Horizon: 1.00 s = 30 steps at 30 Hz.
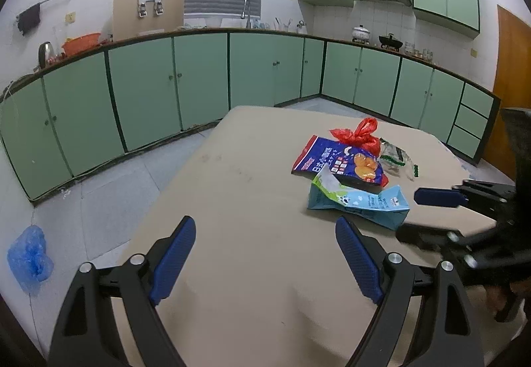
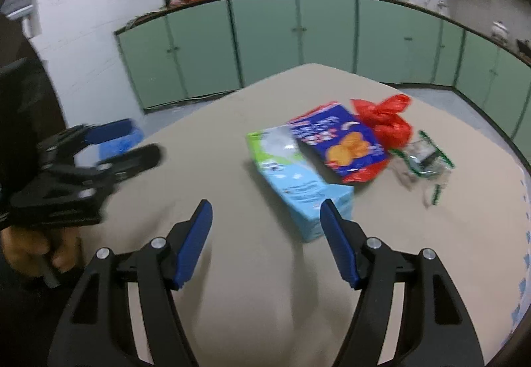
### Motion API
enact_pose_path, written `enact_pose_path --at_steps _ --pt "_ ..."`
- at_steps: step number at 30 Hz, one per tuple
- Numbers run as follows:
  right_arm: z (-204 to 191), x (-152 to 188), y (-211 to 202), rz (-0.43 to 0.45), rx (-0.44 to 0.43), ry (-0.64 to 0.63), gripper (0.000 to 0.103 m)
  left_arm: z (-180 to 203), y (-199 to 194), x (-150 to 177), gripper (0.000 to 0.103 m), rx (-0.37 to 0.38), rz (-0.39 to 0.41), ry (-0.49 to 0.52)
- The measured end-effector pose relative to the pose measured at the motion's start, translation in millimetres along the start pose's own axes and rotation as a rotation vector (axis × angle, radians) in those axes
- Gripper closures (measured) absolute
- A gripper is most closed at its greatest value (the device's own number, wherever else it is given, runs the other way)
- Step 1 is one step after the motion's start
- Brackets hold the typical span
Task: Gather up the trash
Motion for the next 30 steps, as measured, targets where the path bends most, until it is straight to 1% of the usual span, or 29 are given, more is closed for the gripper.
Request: enact_pose_path --at_steps 2,4,8,9,11,13,15,18,19,22,23,24,27,28,30 --pt "9 -4 5 0.003 0.012 0.032 0.037 2 -3 -2 0.018 -0.004 0.006 0.01" --pt "12 -7 13 -0.004 0.001 0.045 0.032 4 -4 -1 0.018 -0.006 0.01 0.019" --pt "9 -5 37 -0.045 -0.009 0.023 0.031 6 -2 -1 0.018 -0.008 0.001 0.025" --pt "7 -6 38 -0.047 -0.011 0.019 0.03 6 -1 -1 0.018 -0.007 0.0 0.025" --pt "-1 -7 35 -0.048 -0.059 0.009 0.032 4 -1 -1 0.018 -0.005 0.0 0.021" --pt "-9 -3 28 -0.06 -0.094 -0.012 0.04 2 1 0 0.018 -0.004 -0.008 0.011" --pt "-19 3 18 -0.073 -0.131 -0.042 0.044 -1 1 0 0.018 0.0 -0.011 -0.002" --pt "-40 14 -5 -0.069 -0.202 -0.092 0.045 -4 -2 1 0.018 -0.004 -0.01 -0.011" --pt "-43 15 -10 -0.057 -0.197 -0.104 0.046 -6 -3 2 0.019 -0.006 -0.015 -0.013" --pt "-36 11 -10 -0.026 -0.112 -0.099 0.045 -6 -9 4 0.019 -0.009 -0.015 -0.016" --pt "-30 8 -6 -0.019 -0.082 -0.082 0.043 -5 -12 4 0.019 -0.009 -0.01 -0.016" --pt "-26 6 -3 -0.014 -0.068 -0.067 0.039 -4 -14 4 0.019 -0.009 -0.006 -0.018" --pt "-16 5 6 -0.003 -0.024 -0.043 0.034 -1 -18 5 0.018 -0.007 -0.001 -0.016" --pt "-13 5 8 -0.001 -0.013 -0.039 0.029 0 -18 5 0.018 -0.005 -0.004 -0.01" --pt "-9 6 13 -0.003 -0.02 -0.022 0.028 2 -17 6 0.018 -0.015 -0.005 0.004"
Point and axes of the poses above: each gripper's, at about its wrist camera, not at the fingertips, and y roughly the way its jaws point, z to its right, x to its underside, the point moved 8 cm from there along y, roughly the way its jaws point, and after that the axes turned 12 degrees about x, right-handed, at the moved point
